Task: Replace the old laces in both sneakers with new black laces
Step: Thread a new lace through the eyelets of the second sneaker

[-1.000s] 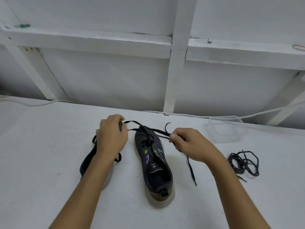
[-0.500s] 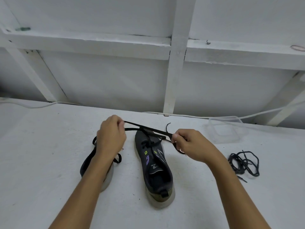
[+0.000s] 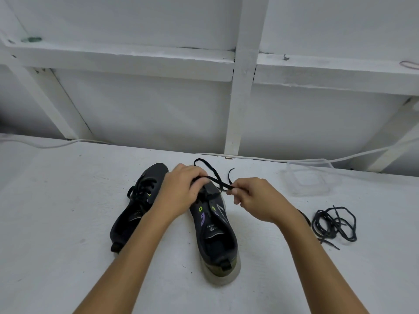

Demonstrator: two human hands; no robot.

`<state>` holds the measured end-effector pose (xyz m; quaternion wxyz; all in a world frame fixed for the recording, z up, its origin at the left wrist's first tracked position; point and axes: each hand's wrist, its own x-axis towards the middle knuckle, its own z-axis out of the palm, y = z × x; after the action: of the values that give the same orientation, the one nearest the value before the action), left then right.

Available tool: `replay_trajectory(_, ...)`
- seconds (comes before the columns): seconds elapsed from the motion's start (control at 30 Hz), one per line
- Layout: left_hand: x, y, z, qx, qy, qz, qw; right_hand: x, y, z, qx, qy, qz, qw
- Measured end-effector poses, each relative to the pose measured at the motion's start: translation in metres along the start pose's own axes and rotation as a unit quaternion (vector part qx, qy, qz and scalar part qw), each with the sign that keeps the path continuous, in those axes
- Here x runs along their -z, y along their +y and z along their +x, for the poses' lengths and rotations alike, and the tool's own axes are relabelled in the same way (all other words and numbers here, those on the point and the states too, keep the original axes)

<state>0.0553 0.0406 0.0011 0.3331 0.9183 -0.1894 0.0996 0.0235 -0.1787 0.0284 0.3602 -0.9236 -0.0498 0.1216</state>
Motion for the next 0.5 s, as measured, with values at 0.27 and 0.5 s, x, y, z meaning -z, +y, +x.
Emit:
replay_trajectory(0.27,-0.006,0.003,-0.012,0.12,0.053,0.081,0.988,-0.03,0.014,0.014,-0.074,0.06,0.054,0.994)
replay_trajectory(0.5,-0.028,0.008,-0.028,0.204,-0.095,0.047,0.973,-0.065,0.017,0.016,-0.17,0.109,0.409,0.89)
